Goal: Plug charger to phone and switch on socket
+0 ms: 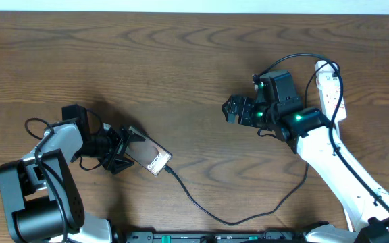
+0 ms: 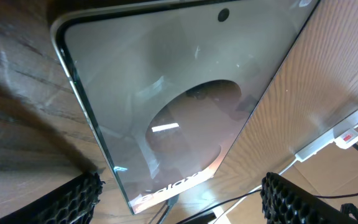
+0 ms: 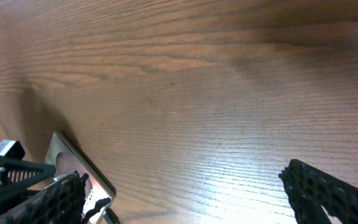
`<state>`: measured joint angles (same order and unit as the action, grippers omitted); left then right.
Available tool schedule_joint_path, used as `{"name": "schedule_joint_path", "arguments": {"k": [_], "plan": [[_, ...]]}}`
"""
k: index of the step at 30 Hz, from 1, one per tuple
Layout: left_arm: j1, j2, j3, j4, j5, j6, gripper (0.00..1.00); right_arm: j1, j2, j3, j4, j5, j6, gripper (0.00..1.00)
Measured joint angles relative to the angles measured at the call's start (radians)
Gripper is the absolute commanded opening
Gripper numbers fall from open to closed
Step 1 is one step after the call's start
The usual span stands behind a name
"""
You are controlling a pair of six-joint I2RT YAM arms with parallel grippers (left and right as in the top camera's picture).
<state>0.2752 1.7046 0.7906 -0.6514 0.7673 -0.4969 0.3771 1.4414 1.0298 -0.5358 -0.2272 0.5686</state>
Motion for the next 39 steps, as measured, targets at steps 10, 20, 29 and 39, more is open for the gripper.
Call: {"name": "schedule_joint_path", "arguments": {"k": [10, 20, 29, 39], "plan": [[0.000, -0.061, -0.020, 0.002, -0.066, 0.002, 0.86, 0.000, 0.000, 0.000, -0.002, 0.002, 0.000, 0.99], [0.000, -0.385, -0.023, 0.037, -0.118, 0.004, 0.86, 0.000, 0.000, 0.000, -0.007, 0.008, 0.000, 0.99], [0.000, -0.684, -0.022, 0.173, -0.119, 0.004, 0.86, 0.000, 0.000, 0.000, -0.006, 0.007, 0.000, 0.99], [0.000, -0.857, -0.021, 0.364, -0.120, 0.004, 0.86, 0.000, 0.000, 0.000, 0.005, -0.055, 0.000, 0.99]]}}
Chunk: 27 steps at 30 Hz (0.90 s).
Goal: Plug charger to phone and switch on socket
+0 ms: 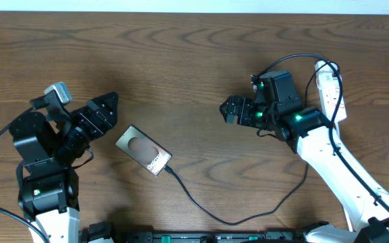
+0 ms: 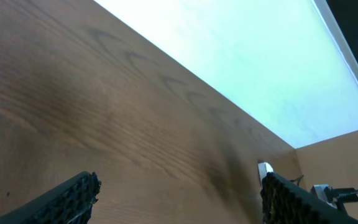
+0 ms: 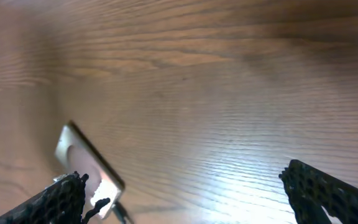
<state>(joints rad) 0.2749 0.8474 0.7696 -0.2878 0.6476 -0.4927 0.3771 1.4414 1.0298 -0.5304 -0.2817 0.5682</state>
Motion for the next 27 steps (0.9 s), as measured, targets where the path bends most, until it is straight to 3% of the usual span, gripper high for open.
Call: {"name": "schedule_joint_path", "arguments": {"k": [5, 13, 19, 24, 27], "plan": [[0.000, 0.015, 0.000, -0.001, 0.000, 0.000, 0.86, -0.007, 0.001, 0.074, -0.114, -0.051, -0.038, 0.99], [0.000, 0.016, 0.000, -0.002, 0.000, 0.000, 0.86, -0.182, 0.002, 0.494, -0.491, -0.032, -0.161, 0.99], [0.000, 0.016, 0.000, -0.002, 0.000, 0.000, 0.86, -0.515, -0.003, 0.703, -0.603, -0.021, -0.253, 0.99], [0.000, 0.017, 0.000, -0.002, 0.000, 0.000, 0.86, -0.834, 0.020, 0.731, -0.632, -0.089, -0.364, 0.99], [0.000, 0.021, 0.000, -0.002, 0.000, 0.000, 0.86, -0.956, 0.087, 0.739, -0.663, -0.162, -0.433, 0.99]]}}
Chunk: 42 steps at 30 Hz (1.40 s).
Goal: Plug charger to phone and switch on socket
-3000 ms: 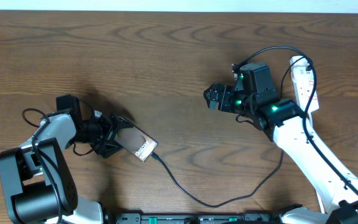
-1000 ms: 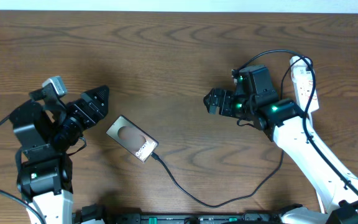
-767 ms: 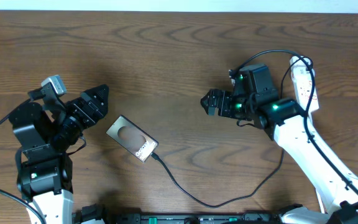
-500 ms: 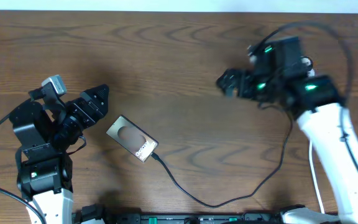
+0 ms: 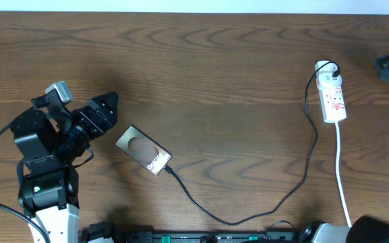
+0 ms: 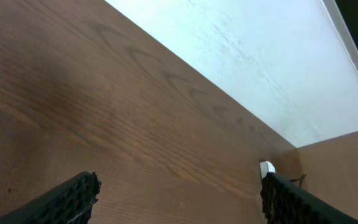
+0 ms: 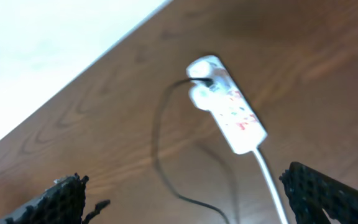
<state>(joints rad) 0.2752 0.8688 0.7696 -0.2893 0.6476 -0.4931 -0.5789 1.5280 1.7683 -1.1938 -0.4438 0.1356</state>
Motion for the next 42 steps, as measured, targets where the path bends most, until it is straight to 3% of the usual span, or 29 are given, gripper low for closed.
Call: {"name": "schedule_joint_path", "arguments": {"k": [3, 9, 16, 22, 30, 42], "plan": [[0.000, 0.010, 0.000, 0.000, 0.000, 0.000, 0.86, -0.086, 0.138, 0.000, -0.050, -0.099, -0.119, 0.99], [0.000, 0.030, 0.000, 0.000, 0.000, 0.000, 0.86, -0.097, 0.406, -0.002, -0.143, -0.249, -0.418, 0.99], [0.000, 0.034, 0.000, 0.000, 0.000, 0.000, 0.86, -0.053, 0.556, -0.003, -0.031, -0.298, -0.550, 0.99], [0.000, 0.035, 0.000, 0.000, 0.000, 0.000, 0.86, -0.008, 0.598, -0.003, 0.104, -0.312, -0.551, 0.99], [0.000, 0.037, 0.000, 0.000, 0.000, 0.000, 0.86, -0.001, 0.599, -0.003, 0.274, -0.321, -0.404, 0.99], [0.000, 0.040, 0.000, 0.000, 0.000, 0.000, 0.86, 0.047, 0.599, -0.003, 0.320, -0.246, -0.287, 0.99]]}}
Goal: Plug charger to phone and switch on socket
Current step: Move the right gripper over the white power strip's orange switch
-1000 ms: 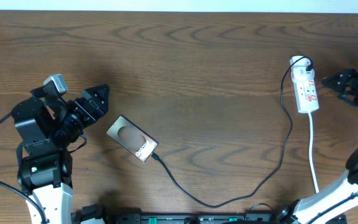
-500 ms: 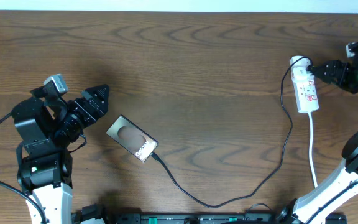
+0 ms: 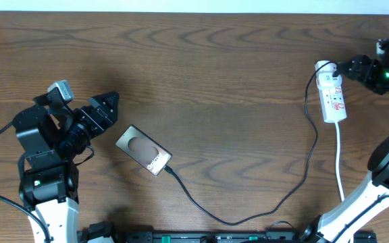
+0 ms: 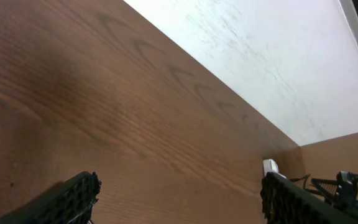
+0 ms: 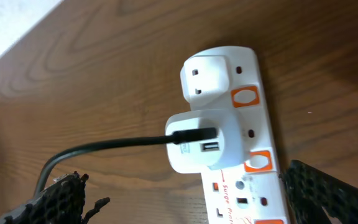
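Observation:
The phone [image 3: 144,150] lies flat on the table, left of centre. A black cable [image 3: 248,214] joins its lower right end and loops round to a white charger [image 5: 204,143] sitting in the white power strip [image 3: 331,94] at the far right. Orange switches [image 5: 243,98] show beside the strip's sockets. My right gripper [image 3: 350,67] is open just right of the strip's top end; in the right wrist view it [image 5: 185,205] looks down on charger and strip. My left gripper [image 3: 108,115] is open and empty, up and left of the phone.
The strip's own white lead [image 3: 340,169] runs down toward the table's front edge. A white wall [image 4: 260,56] borders the table's far side. Bare brown wood [image 3: 215,81] lies between phone and strip.
My right gripper was at the far right edge of the overhead view, seeing the strip from a distance. Now it sits close by the strip's top end. The left arm has hardly shifted.
At first my left gripper stood open around the phone, cable attached, and my right gripper hung over mid-table. Then the left was drawn back to the left, the phone lying free. The right then showed at the far right edge, and now at the strip.

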`<state>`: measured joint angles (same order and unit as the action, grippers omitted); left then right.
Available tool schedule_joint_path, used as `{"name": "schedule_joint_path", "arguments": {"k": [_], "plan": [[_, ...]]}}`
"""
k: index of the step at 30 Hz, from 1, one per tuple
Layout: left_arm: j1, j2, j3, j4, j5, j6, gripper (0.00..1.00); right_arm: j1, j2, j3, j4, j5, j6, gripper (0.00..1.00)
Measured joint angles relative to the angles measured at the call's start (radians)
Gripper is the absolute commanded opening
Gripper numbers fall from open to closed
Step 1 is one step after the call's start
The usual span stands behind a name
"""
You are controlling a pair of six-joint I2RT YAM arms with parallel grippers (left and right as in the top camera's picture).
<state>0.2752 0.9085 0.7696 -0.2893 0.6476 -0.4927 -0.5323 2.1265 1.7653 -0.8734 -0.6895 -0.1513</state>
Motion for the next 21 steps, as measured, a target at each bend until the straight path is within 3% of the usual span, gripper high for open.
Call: {"name": "schedule_joint_path", "arguments": {"k": [21], "plan": [[0.000, 0.000, 0.000, 0.000, 0.000, 0.000, 0.86, 0.068, 0.098, 0.000, 0.003, 0.114, 0.076, 0.99]]}}
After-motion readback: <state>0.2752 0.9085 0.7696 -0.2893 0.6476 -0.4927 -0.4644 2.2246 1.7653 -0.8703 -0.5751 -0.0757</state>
